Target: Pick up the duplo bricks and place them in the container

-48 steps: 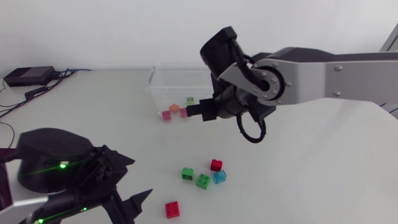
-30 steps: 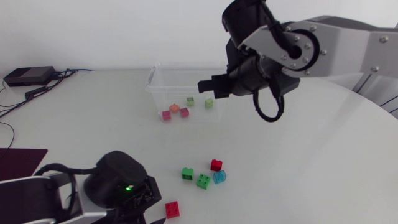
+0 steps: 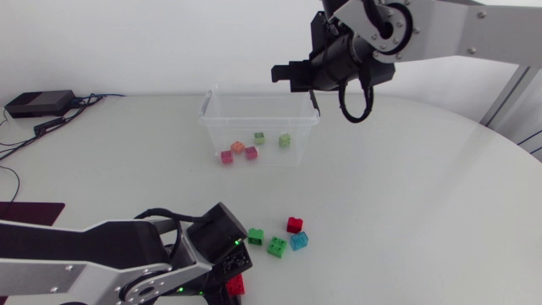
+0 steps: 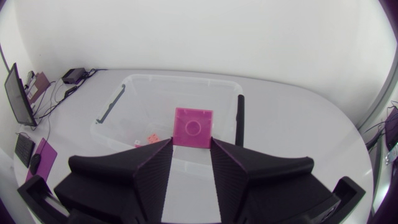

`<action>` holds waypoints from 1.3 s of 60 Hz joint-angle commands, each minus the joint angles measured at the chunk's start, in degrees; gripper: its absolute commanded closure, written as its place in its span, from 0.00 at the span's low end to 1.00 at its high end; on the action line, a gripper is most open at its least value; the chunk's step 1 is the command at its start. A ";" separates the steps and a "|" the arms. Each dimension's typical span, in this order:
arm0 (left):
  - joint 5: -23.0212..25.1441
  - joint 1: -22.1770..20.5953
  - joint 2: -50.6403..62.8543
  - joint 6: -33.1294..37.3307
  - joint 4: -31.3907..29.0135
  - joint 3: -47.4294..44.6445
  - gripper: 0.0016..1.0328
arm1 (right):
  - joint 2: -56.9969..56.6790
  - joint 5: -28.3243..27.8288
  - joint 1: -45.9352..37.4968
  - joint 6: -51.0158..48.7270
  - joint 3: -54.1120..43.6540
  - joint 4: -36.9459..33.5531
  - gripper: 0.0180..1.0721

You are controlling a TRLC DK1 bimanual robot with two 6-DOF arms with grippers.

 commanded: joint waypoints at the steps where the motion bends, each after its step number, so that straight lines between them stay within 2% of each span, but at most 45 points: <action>1: 0.62 0.34 2.75 0.86 -0.32 2.39 0.10 | 3.87 -0.95 -0.27 -1.05 2.56 1.55 0.91; 3: 0.62 0.43 3.72 0.86 -0.32 2.74 0.10 | 5.36 -1.65 -0.27 -1.05 3.09 2.52 0.88; 4: 0.62 0.43 3.98 0.77 -0.32 2.92 0.10 | 5.89 -1.65 -0.27 -1.05 3.27 2.96 0.82; 6: 0.71 0.43 4.42 0.86 -0.49 3.00 0.13 | 7.03 -1.65 -0.18 -1.14 3.53 3.84 0.67; 7: 0.89 0.52 4.60 0.86 -0.58 3.09 0.15 | 8.26 -1.56 -0.18 -1.14 4.41 3.75 0.51; 9: 0.98 0.70 4.77 0.86 -0.58 3.09 0.18 | 9.23 -1.56 -0.27 -1.14 5.11 3.40 0.40; 10: 1.33 0.87 4.95 0.86 -1.02 3.36 0.22 | 10.46 -1.48 -0.27 -1.05 6.34 2.61 0.27; 11: 1.33 0.87 4.95 0.86 -1.28 3.44 0.24 | 10.63 -1.48 -0.36 -1.14 6.69 2.34 0.23; 12: 1.50 1.05 4.95 1.03 -1.81 3.62 0.27 | 11.34 -1.30 -0.44 -1.14 7.31 1.90 0.14; 14: 1.68 1.14 4.86 1.65 -2.34 3.62 0.33 | 11.51 -1.30 -0.62 -1.14 7.66 1.64 0.10; 20: 1.94 1.84 3.63 2.97 -3.92 3.88 0.52 | 9.93 -1.30 -0.71 -2.11 7.13 1.38 0.08; 23: 1.94 1.93 2.22 4.11 -4.71 3.97 0.66 | 7.91 -1.30 -0.80 -2.72 6.17 1.02 0.07; 27: 1.94 2.19 0.46 4.81 -6.47 4.59 0.77 | 4.22 -1.39 -0.97 -3.08 3.53 0.94 0.07; 45: 1.94 4.74 -8.32 6.57 -14.29 8.54 0.81 | -15.21 -4.46 -0.97 -5.71 -16.68 0.94 0.07; 52: 1.94 7.64 -12.02 7.71 -17.28 12.15 0.81 | -23.38 -8.42 -0.97 -7.82 -26.00 0.67 0.07; 62: 2.38 12.65 -14.65 7.54 -17.45 18.82 0.81 | -30.85 -12.02 -1.76 -10.28 -36.28 -0.29 0.07; 67: 2.47 15.55 -14.13 5.78 -14.82 22.60 0.80 | -32.70 -12.02 -1.50 -10.11 -40.68 -0.03 0.07; 78: 2.47 21.70 -7.97 -2.31 -0.32 28.32 0.80 | -34.01 -12.55 1.31 -10.11 -48.15 0.32 0.07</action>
